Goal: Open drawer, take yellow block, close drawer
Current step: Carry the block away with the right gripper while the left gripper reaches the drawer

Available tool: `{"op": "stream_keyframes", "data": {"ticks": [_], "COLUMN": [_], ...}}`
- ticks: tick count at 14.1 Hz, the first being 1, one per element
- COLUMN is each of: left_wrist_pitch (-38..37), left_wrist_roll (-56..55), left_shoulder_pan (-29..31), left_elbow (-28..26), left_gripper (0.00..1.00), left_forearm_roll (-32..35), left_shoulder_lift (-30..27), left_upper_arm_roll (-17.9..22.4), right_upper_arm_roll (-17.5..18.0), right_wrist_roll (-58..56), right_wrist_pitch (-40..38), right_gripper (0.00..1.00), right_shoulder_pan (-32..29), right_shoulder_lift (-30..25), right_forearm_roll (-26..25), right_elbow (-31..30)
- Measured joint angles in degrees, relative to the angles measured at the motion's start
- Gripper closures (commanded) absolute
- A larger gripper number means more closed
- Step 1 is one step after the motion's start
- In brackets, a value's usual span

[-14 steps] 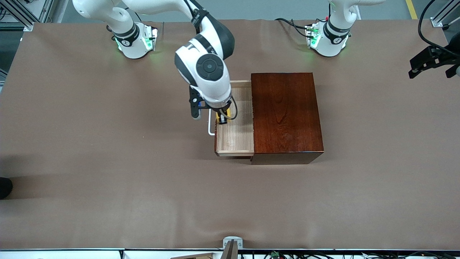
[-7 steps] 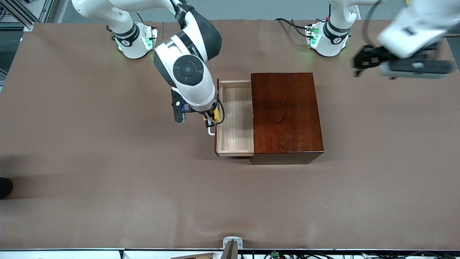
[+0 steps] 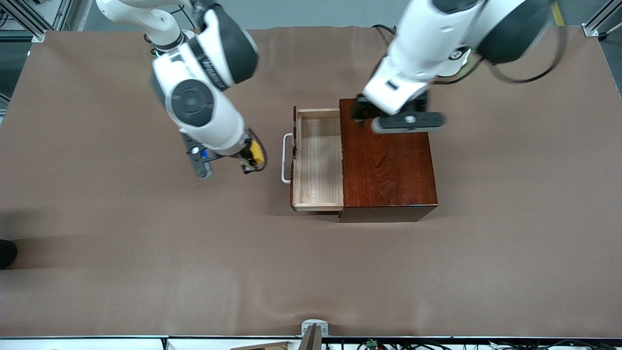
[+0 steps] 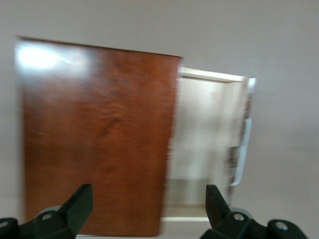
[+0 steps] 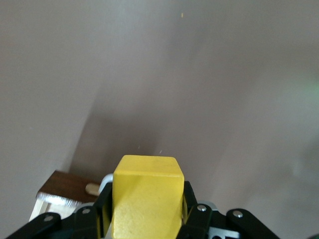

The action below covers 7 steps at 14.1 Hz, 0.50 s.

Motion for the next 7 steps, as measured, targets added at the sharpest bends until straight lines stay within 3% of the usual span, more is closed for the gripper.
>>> {"op": "stream_keyframes", "data": {"ticks": [4,5,7], "left_wrist_pitch": [6.95,8.05,12.04], "left_wrist_roll": [-20.37,-25.07,-32.38], "left_shoulder_pan": [-11.53,-15.14,-25.24], "left_elbow": [5.98,8.2,11.29], "left_gripper": [0.0,0.0,0.0], "left_forearm_roll": [6.89,8.7,10.12], "left_shoulder_lift": [10.99,14.05,19.41], "left_upper_arm_roll": [0.58,2.28,10.75], "right_upper_arm_roll": [-0.1,-0.13,-0.19], "right_wrist_roll": [-14.6,-19.32,-27.58], "right_wrist_pitch": [-2.98,-4.49,-6.32], "right_gripper": [1.0,1.0,1.0], "right_shoulder_pan": [-6.76,-8.72,-12.7], "right_shoulder_lift": [-3.39,-4.21,-5.7], "right_forearm_roll": [-0.02,-0.03,-0.06], "right_elbow": [-3.91,-4.92,-6.77]}}
